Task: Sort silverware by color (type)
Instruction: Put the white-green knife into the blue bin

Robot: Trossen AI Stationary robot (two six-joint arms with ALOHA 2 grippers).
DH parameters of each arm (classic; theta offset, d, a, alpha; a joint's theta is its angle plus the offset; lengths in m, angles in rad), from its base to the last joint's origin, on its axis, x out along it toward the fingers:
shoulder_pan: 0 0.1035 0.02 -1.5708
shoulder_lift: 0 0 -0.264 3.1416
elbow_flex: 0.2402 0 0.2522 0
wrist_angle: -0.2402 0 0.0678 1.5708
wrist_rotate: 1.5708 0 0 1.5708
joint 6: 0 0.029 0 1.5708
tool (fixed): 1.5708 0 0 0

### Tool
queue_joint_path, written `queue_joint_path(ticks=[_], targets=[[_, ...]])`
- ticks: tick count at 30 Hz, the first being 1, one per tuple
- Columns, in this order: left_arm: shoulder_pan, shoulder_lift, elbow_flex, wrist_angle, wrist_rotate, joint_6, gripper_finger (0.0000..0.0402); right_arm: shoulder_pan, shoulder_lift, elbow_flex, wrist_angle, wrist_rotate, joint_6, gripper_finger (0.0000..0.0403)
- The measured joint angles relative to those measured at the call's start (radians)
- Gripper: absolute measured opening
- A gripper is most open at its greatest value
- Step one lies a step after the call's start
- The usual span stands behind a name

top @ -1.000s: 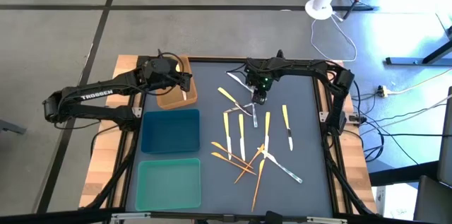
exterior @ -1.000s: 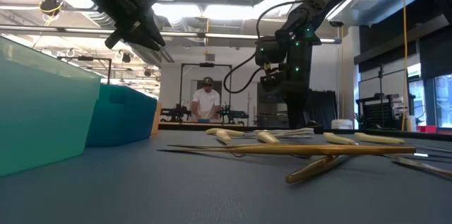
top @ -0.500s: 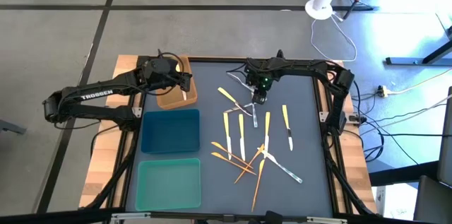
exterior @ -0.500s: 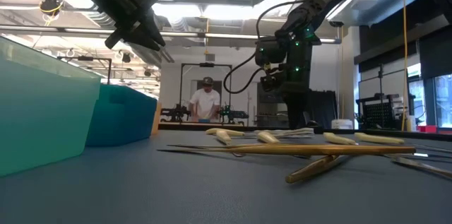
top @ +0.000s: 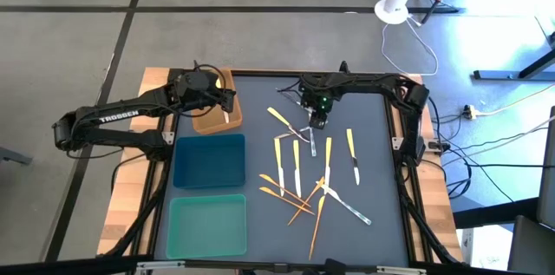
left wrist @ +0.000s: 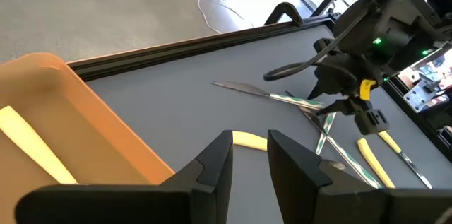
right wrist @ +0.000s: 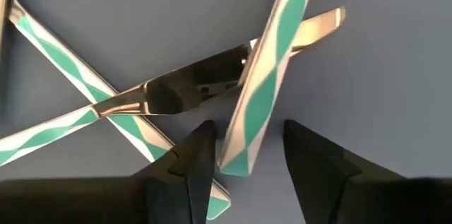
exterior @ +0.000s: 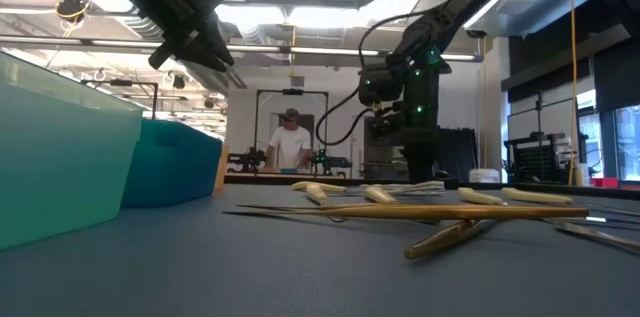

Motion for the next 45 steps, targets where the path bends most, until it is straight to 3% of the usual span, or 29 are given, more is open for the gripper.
queue_joint_path(ticks=[9,19,30,45], targets=[[0.0,0.0,0.0,0.0,0.0,0.0,0.0084,0.0,0.018,0.002,0.007,-0.006,-0.009,0.0156],[0.0,0.0,0.0,0.0,0.0,0.0,0.0084,0.001,0.021,0.0,0.013,-0.006,-0.007,0.009],[0.0,0.0,0.0,0.0,0.0,0.0,0.0084,0.0,0.023,-0.001,0.014,-0.005,-0.006,0.0044],[0.0,0.0,0.0,0.0,0.0,-0.005,0.0084,0.0,-0.019,-0.006,0.018,0.005,-0.006,0.0036]])
